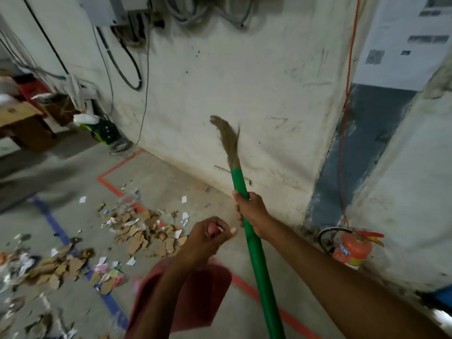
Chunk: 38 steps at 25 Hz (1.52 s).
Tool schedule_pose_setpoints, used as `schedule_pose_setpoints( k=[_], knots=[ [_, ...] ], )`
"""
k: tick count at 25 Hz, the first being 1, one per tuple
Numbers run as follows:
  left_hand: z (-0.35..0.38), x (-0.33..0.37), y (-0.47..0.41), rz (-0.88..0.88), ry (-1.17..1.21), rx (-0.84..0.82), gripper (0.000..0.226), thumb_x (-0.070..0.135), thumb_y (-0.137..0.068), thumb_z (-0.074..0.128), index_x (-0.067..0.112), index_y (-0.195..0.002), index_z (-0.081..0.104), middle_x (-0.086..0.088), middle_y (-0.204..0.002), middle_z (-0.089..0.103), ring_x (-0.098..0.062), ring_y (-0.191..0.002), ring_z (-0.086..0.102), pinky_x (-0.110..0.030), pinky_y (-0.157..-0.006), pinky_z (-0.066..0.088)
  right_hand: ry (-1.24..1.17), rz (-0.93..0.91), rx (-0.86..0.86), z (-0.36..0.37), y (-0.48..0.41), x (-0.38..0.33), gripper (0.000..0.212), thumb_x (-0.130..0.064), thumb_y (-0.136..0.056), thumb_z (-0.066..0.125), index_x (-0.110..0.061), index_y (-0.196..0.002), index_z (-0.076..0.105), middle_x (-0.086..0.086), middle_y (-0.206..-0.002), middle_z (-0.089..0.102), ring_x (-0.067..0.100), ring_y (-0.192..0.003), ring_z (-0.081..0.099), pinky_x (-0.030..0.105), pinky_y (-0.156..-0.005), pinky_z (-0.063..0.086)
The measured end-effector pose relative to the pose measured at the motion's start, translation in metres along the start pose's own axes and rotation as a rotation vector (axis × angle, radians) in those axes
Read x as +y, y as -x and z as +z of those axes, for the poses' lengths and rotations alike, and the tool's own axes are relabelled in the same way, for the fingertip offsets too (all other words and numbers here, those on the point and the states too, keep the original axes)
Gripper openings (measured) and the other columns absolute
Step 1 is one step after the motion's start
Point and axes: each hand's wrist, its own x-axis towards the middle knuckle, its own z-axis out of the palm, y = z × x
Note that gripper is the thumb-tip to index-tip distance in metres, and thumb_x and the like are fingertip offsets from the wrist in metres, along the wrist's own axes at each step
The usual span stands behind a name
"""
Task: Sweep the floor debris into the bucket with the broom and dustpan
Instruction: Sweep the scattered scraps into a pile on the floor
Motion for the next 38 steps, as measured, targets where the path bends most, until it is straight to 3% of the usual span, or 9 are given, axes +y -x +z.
schedule_pose_setpoints(
  k=[3, 10, 19, 23, 26, 29, 33, 36, 38],
  knots=[
    [-0.043, 0.008, -0.006, -0.047, 0.189, 0.298, 0.002, 0.01, -0.099, 0.062, 0.012, -0.1, 0.06, -0.005, -0.073, 0.059, -0.018, -0.065, 0.055, -0.031, -0.056, 0.049, 0.343, -0.092, 0.011, 0.011, 0.006, 0.024, 0.025, -0.033, -0.097, 0.06, -0.016, -0.112, 0.052, 0.007, -0.086, 0.067, 0.018, -0.059, 0.062, 0.03, -0.048, 0.052],
    [-0.068, 0.002, 0.001, 0.083, 0.073, 0.204, 0.013, 0.042, -0.107, 0.046, 0.031, -0.109, 0.052, -0.011, -0.082, 0.059, -0.027, -0.072, 0.059, -0.045, -0.071, 0.053, 0.45, -0.181, -0.183, 0.041, 0.02, 0.024, 0.048, -0.005, -0.082, 0.069, -0.019, -0.123, 0.049, 0.01, -0.098, 0.066, 0.022, -0.068, 0.067, 0.034, -0.053, 0.054],
    [-0.124, -0.011, 0.026, 0.18, 0.998, 0.132, 0.025, 0.029, -0.109, 0.041, 0.016, -0.11, 0.062, -0.002, -0.108, 0.062, -0.017, -0.102, 0.06, -0.028, -0.089, 0.054, 0.457, -0.289, -0.356, 0.051, -0.012, -0.004, 0.056, -0.018, -0.087, 0.079, -0.016, -0.128, 0.04, 0.01, -0.099, 0.064, 0.014, -0.056, 0.058, 0.03, -0.05, 0.051],
    [-0.134, -0.012, 0.03, 0.043, 0.111, 0.284, 0.019, 0.03, -0.09, 0.076, 0.017, -0.103, 0.069, 0.003, -0.108, 0.072, -0.011, -0.097, 0.069, -0.025, -0.078, 0.054, 0.634, -0.351, -0.323, 0.044, -0.034, -0.013, 0.062, -0.023, -0.084, 0.083, -0.019, -0.128, 0.039, 0.004, -0.098, 0.06, 0.016, -0.061, 0.06, 0.026, -0.046, 0.05],
    [-0.137, -0.01, 0.022, -0.038, -0.515, 0.167, 0.037, 0.049, -0.07, 0.089, 0.028, -0.092, 0.069, 0.008, -0.096, 0.067, -0.006, -0.082, 0.064, -0.027, -0.069, 0.052, 0.723, -0.391, -0.39, 0.034, -0.054, -0.013, 0.068, -0.022, -0.077, 0.088, -0.017, -0.128, 0.044, 0.005, -0.106, 0.06, 0.023, -0.086, 0.067, 0.035, -0.063, 0.059],
    [-0.103, -0.012, 0.003, -0.176, -1.01, -0.073, 0.054, 0.061, -0.071, 0.084, 0.03, -0.112, 0.067, 0.011, -0.106, 0.067, -0.013, -0.097, 0.063, -0.036, -0.088, 0.054, 0.767, -0.428, -0.489, 0.028, -0.071, -0.011, 0.065, -0.02, -0.073, 0.091, -0.016, -0.126, 0.053, -0.004, -0.104, 0.062, 0.02, -0.099, 0.064, 0.03, -0.074, 0.053],
    [-0.04, -0.008, -0.025, -0.214, -1.671, -0.093, 0.047, 0.063, -0.083, 0.072, 0.027, -0.113, 0.069, 0.006, -0.108, 0.071, -0.019, -0.114, 0.058, -0.044, -0.105, 0.035, 0.824, -0.49, -0.602, 0.022, -0.09, -0.018, 0.062, -0.018, -0.069, 0.092, -0.017, -0.121, 0.057, 0.002, -0.108, 0.065, 0.02, -0.1, 0.064, 0.035, -0.084, 0.053],
    [-0.008, 0.003, -0.045, -0.214, -1.856, -0.101, 0.041, 0.059, -0.091, 0.064, 0.026, -0.115, 0.067, 0.004, -0.113, 0.07, -0.022, -0.118, 0.054, -0.044, -0.105, 0.031, 0.828, -0.525, -0.683, 0.011, -0.105, -0.026, 0.062, -0.016, -0.069, 0.092, -0.014, -0.121, 0.058, 0.01, -0.107, 0.068, 0.025, -0.094, 0.069, 0.042, -0.082, 0.057],
    [0.003, -0.005, -0.05, -0.307, -1.709, -0.081, 0.038, 0.048, -0.099, 0.057, 0.019, -0.123, 0.062, 0.0, -0.115, 0.07, -0.024, -0.113, 0.063, -0.042, -0.1, 0.04, 0.78, -0.492, -0.698, 0.0, -0.114, -0.032, 0.064, -0.011, -0.07, 0.091, -0.013, -0.124, 0.057, 0.01, -0.096, 0.072, 0.025, -0.071, 0.071, 0.041, -0.06, 0.059]
  ],
)
